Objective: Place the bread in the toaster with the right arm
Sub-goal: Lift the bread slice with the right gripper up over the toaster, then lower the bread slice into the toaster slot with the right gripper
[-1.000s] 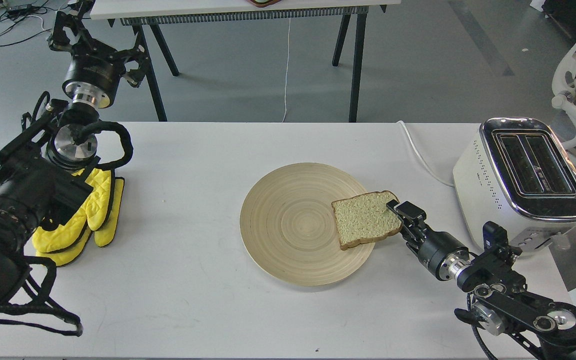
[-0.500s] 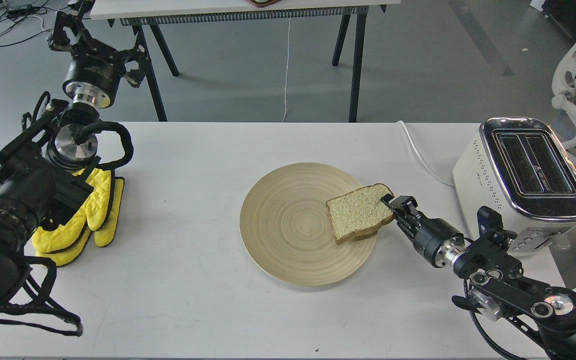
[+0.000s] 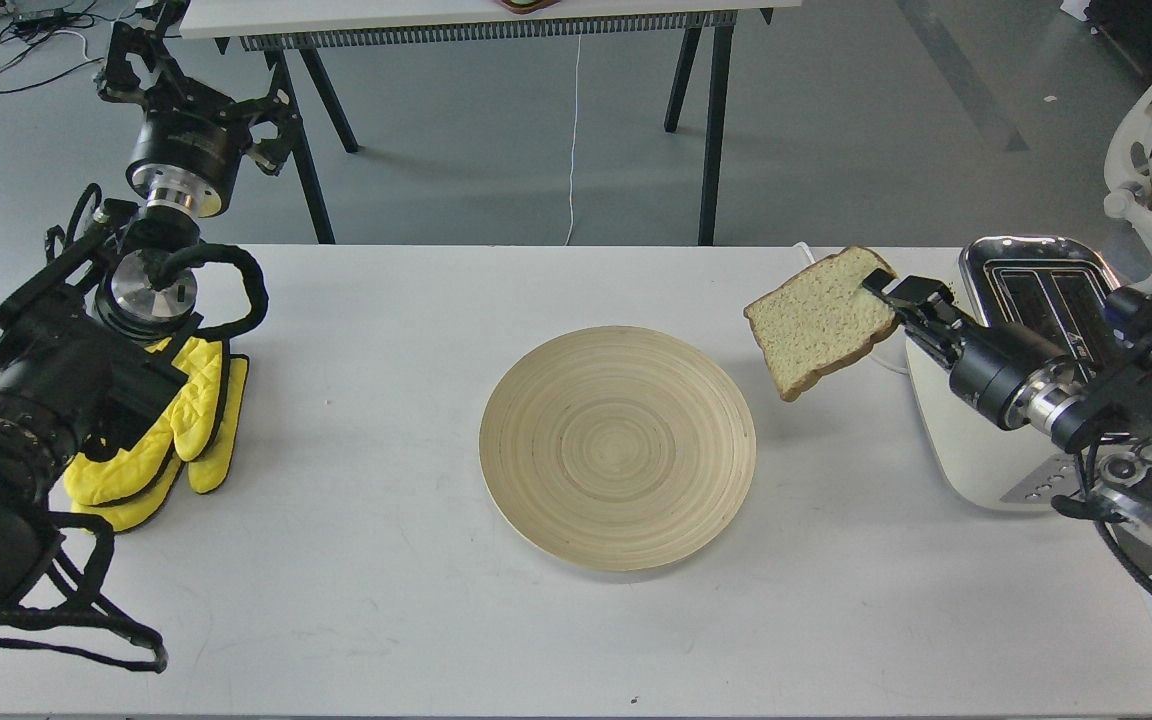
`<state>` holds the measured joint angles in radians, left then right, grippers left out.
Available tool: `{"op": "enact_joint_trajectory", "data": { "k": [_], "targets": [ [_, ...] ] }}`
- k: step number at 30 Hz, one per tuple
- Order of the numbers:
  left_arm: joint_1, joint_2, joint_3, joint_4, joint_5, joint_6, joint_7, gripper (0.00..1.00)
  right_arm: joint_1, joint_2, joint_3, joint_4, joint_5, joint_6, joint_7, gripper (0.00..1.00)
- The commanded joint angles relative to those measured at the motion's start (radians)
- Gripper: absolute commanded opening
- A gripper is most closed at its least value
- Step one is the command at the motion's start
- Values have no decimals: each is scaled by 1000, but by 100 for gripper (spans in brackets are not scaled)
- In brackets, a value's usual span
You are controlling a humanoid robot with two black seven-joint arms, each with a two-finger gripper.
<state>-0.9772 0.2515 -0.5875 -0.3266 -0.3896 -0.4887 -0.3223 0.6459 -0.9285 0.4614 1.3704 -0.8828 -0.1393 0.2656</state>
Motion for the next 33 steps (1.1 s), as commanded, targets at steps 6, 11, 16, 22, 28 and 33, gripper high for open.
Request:
{"op": "enact_joint_trajectory", "data": {
  "k": [6,11,16,22,28,33],
  "targets": [
    [0,0,0,0,0,0,0,100,46,-260,-12,-2,-231,4,-58,1],
    [0,0,0,0,2,0,0,100,41,-271,-61,-4,-252,3,-86,2],
    [0,-1,0,0,2,0,0,100,41,-271,-86,-5,-252,3,-92,2],
    [0,-1,0,0,2,0,-1,100,43,-274,-116,-5,-254,-3,-94,2],
    [0,-1,0,0,2,0,0,100,46,-319,-113,-2,-252,-5,-94,2],
    [0,-1,0,0,2,0,-1,100,52,-345,-113,-2,-252,-5,-92,2]
  ]
}}
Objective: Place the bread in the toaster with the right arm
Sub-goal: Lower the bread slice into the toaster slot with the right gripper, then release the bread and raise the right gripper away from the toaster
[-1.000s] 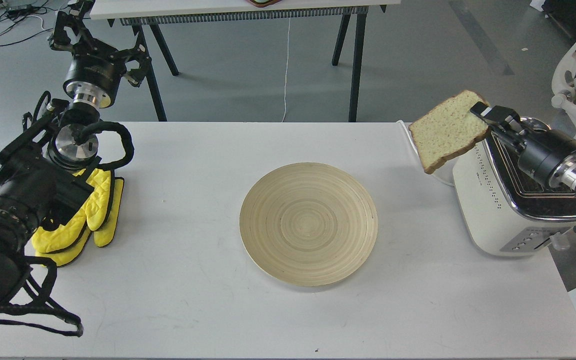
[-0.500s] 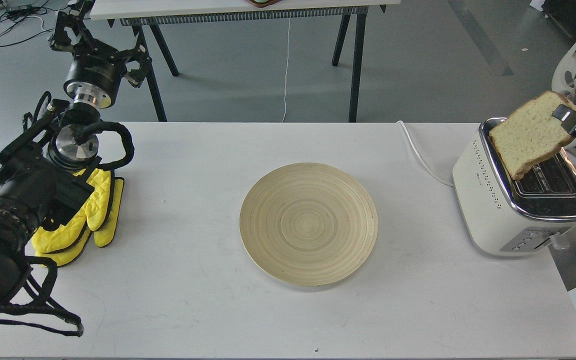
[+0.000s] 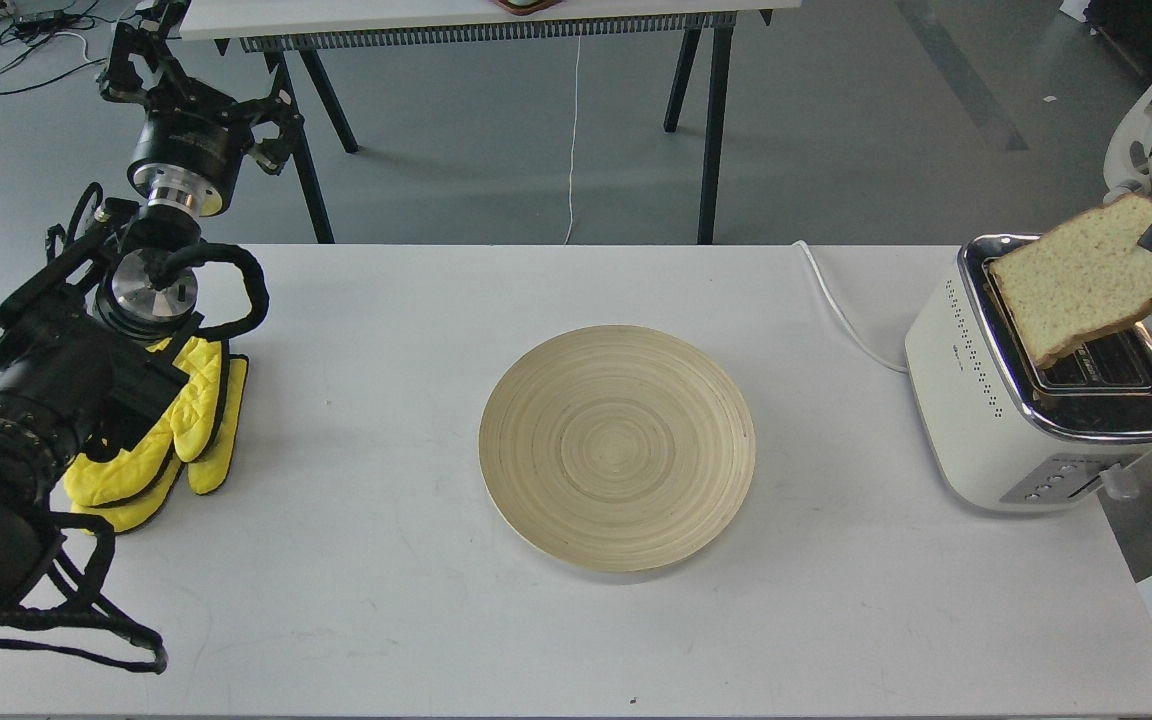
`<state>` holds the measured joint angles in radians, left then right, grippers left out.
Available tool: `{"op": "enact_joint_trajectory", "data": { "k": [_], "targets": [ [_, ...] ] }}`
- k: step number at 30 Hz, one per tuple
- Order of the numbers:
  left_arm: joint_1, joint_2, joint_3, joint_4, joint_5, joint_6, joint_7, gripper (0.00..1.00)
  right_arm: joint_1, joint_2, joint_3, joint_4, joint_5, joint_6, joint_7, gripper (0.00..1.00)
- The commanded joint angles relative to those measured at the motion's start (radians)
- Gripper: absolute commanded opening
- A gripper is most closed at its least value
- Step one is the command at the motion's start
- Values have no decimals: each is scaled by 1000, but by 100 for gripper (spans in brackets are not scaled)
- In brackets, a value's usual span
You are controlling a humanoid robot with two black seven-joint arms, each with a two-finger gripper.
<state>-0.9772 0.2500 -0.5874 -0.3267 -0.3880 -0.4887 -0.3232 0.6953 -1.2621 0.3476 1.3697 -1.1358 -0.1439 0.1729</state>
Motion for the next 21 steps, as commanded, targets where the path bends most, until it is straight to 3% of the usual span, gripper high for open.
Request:
{"op": "enact_joint_trajectory", "data": {
  "k": [1,10,14,16,18,20,21],
  "targets": [
    [0,0,0,0,0,0,-1,100,1,-11,-1,-1,1,0,0,2],
    [0,0,0,0,0,0,1,100,-10,6,-9,-6,1,0,0,3],
    [0,0,1,0,0,0,1,100,-22,17,-9,-6,1,-2,0,12],
    [0,0,0,0,0,0,-1,100,-28,23,-9,-6,1,-3,0,29],
    [0,0,0,0,0,0,1,100,-23,44,-7,-4,4,-5,5,52],
    [0,0,0,0,0,0,-1,100,-23,55,-4,-1,8,-5,8,63],
    [0,0,0,0,0,0,-1,100,-23,56,1,-1,8,-5,11,75]
  ]
}}
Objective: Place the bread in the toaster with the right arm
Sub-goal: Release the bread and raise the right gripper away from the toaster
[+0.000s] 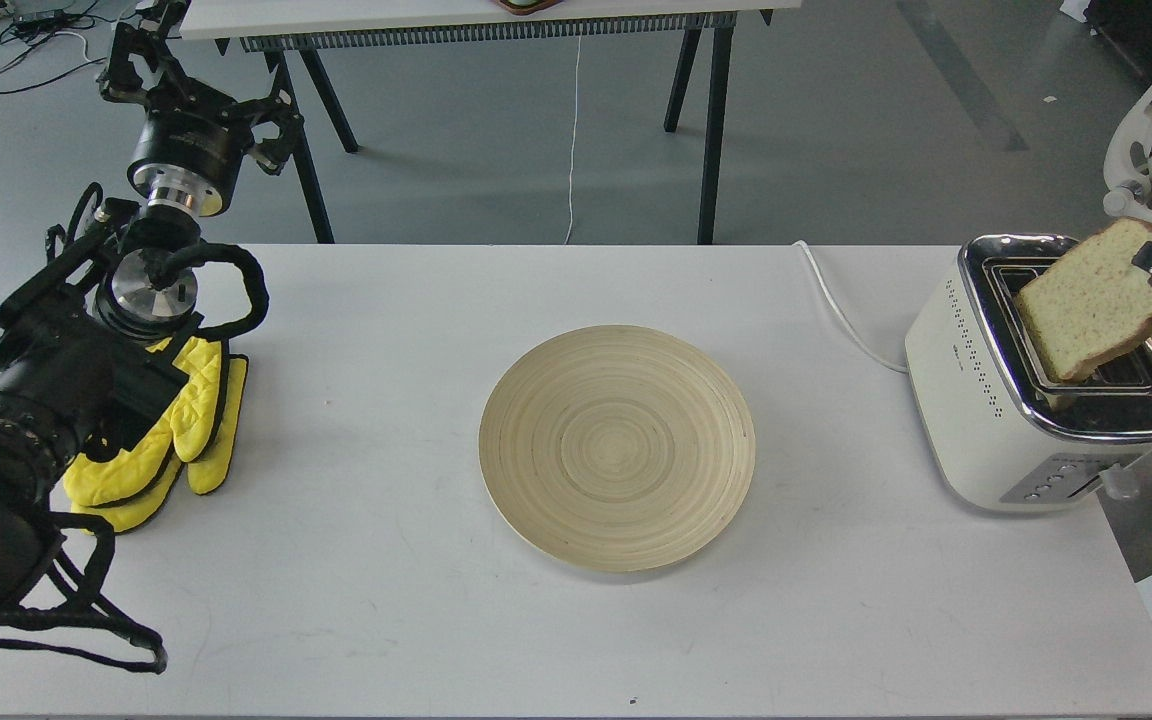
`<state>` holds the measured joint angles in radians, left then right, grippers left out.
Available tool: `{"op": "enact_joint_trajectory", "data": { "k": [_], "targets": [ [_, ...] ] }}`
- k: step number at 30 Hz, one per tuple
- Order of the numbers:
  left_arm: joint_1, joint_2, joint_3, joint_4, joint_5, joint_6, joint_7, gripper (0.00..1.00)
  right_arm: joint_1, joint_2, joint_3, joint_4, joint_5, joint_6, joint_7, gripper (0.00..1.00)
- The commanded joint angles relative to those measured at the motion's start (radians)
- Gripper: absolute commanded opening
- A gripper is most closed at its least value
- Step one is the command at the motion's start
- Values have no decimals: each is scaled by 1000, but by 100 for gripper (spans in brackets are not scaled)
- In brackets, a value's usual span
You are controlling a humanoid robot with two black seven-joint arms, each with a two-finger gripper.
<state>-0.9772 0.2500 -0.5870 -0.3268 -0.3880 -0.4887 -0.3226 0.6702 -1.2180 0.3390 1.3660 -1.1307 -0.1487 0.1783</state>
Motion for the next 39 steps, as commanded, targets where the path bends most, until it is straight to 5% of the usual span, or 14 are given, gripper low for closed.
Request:
{"op": "enact_joint_trajectory", "data": {
  "k": [1,8,17,26,34,39],
  "targets": [
    [0,-1,0,0,0,0,0,100,2,12,14,4,6,0,6,86],
    [0,-1,0,-2,0,0,-1,100,9,31,116,5,70,1,7,97],
    [0,0,0,0,0,0,-1,100,12,142,342,-34,642,72,7,100],
    [0,0,0,0,0,0,-1,100,12,438,534,-252,937,279,95,100],
    [0,0,0,0,0,0,-1,100,3,690,689,-501,1081,491,92,99],
    [0,2,0,0,0,0,-1,100,5,794,725,-593,1109,494,92,99]
  ]
}}
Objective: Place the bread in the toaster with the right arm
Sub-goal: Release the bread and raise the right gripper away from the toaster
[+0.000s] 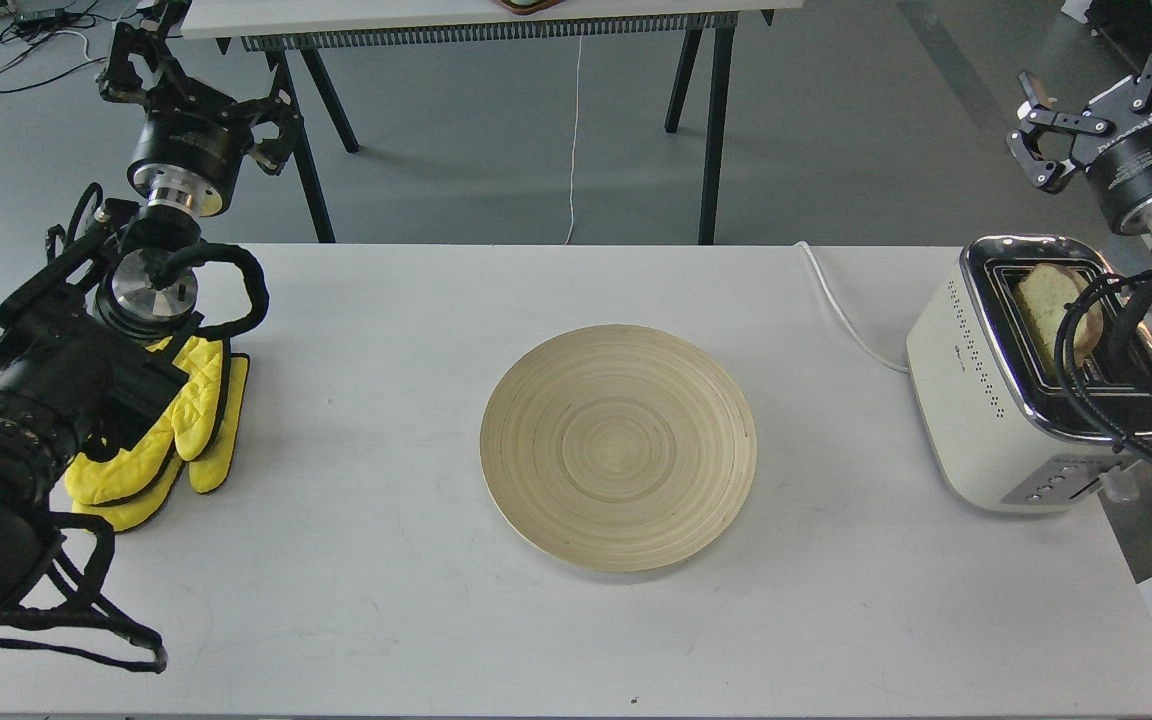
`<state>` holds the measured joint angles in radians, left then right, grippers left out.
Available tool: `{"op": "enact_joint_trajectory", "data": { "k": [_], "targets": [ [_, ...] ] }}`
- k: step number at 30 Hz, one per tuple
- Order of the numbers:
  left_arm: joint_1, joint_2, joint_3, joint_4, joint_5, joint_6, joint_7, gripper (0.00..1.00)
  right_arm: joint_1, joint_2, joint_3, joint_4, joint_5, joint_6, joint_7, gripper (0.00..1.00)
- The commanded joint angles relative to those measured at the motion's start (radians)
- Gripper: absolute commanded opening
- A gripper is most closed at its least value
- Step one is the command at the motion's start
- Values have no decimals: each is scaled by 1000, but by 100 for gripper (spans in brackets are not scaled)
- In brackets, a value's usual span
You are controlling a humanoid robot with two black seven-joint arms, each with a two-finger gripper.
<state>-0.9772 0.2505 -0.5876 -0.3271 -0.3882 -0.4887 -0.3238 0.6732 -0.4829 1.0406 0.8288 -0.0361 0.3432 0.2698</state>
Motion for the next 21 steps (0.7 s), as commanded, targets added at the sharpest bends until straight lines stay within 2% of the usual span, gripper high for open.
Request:
{"op": "enact_joint_trajectory", "data": {
  "k": [1,15,21],
  "targets": [
    [0,1,0,0,0,0,0,100,2,78,32,-71,15,2,-1,99],
    [0,1,0,0,0,0,0,100,58,92,33,-151,15,0,3,99],
    [2,3,0,0,-1,0,3,100,77,77,21,-140,13,0,2,99]
  ]
}}
